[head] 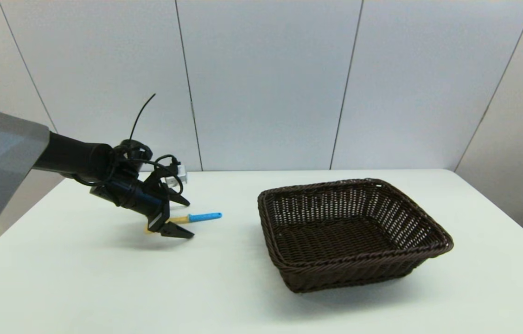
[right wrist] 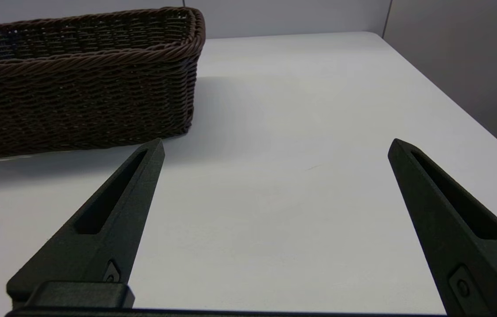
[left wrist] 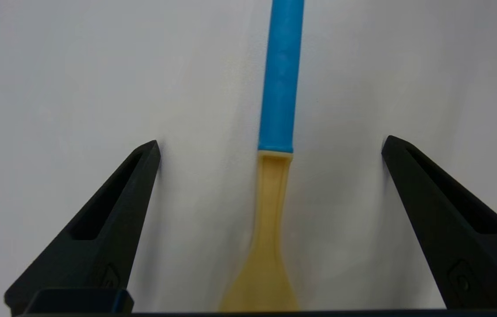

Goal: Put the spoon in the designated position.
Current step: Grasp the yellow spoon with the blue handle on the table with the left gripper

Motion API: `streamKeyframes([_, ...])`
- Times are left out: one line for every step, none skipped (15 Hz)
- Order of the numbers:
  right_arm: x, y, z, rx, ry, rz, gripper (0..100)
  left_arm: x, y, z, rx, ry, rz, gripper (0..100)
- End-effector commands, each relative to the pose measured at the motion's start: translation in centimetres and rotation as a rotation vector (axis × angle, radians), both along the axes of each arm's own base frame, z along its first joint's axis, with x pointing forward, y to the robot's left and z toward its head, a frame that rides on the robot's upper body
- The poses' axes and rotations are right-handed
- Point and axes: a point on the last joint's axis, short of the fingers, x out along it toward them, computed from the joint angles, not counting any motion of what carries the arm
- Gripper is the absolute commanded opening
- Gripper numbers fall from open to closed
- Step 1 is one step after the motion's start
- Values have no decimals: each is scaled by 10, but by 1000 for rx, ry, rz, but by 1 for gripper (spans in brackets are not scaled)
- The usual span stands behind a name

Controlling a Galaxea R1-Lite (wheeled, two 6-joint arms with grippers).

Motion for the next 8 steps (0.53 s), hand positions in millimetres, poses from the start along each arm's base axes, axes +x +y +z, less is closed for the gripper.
streamKeyframes([0,0,0,0,1,1,100,0,-5,4,-9,5,3,100])
streamKeyframes([0,0,0,0,1,1,100,-1,-5,4,-12,10,1,100])
streamKeyframes([0,0,0,0,1,1,100,-3,-5,7,-11,19,1,100])
streamKeyframes([0,0,0,0,1,1,100,-3,-5,10,-10,22,1,100])
streamKeyframes([0,0,0,0,1,1,100,-3,-4,12,-11,19,3,100])
streamKeyframes([0,0,0,0,1,1,100,-2,-4,13,-11,13,3,100])
streamKeyframes([0,0,0,0,2,1,100,-1,-4,15,-11,7,4,100])
streamKeyframes([0,0,0,0,-1,1,100,0,-4,14,-10,6,4,100])
